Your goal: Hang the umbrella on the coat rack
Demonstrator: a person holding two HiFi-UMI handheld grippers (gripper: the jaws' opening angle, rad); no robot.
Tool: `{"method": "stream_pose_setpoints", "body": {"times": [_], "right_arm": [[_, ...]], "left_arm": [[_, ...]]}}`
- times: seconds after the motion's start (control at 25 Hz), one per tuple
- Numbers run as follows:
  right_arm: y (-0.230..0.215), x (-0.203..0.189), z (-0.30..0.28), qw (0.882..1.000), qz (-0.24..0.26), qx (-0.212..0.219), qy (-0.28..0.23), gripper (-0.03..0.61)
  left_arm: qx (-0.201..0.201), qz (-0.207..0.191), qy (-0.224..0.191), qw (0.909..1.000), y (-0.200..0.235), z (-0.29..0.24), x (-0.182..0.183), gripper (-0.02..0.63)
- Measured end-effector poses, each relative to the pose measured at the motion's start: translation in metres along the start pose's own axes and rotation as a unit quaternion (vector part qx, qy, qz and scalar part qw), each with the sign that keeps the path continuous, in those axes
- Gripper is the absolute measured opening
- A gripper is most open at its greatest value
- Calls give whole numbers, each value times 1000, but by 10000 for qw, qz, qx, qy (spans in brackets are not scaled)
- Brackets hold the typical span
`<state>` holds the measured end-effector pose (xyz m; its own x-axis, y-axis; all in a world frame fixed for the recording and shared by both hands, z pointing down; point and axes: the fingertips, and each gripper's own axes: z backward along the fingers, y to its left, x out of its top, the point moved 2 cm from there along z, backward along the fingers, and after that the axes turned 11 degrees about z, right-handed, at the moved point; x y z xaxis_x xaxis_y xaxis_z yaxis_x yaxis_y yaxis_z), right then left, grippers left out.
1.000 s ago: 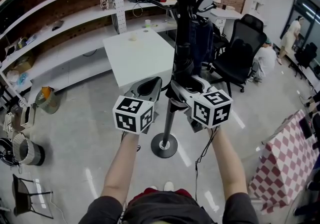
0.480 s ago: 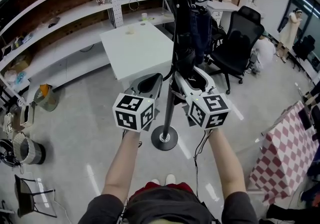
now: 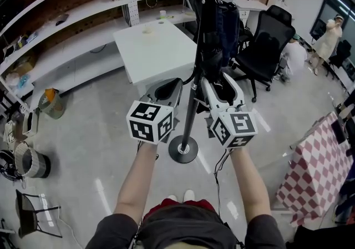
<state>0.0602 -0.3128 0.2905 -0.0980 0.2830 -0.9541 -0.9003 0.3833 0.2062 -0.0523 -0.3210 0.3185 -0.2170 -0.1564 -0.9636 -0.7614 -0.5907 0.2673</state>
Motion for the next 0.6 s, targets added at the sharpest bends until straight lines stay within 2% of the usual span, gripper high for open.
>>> {"method": "stream_pose_setpoints", "body": {"times": [0.16,0.32,0.6], "right_arm": [[1,-1,8,9998,17,-154,-129,206],[2,-12,17,9996,-175,-211,-51,205],[14,-25,30,9995,-286,-9,129,198]], "left_arm": [[-27,14,18,10000,-2,1,-3,11],[-56,27,49,10000,-6,0,-6,11],[-150,59,80,9998,-13,0,-13,11]]}}
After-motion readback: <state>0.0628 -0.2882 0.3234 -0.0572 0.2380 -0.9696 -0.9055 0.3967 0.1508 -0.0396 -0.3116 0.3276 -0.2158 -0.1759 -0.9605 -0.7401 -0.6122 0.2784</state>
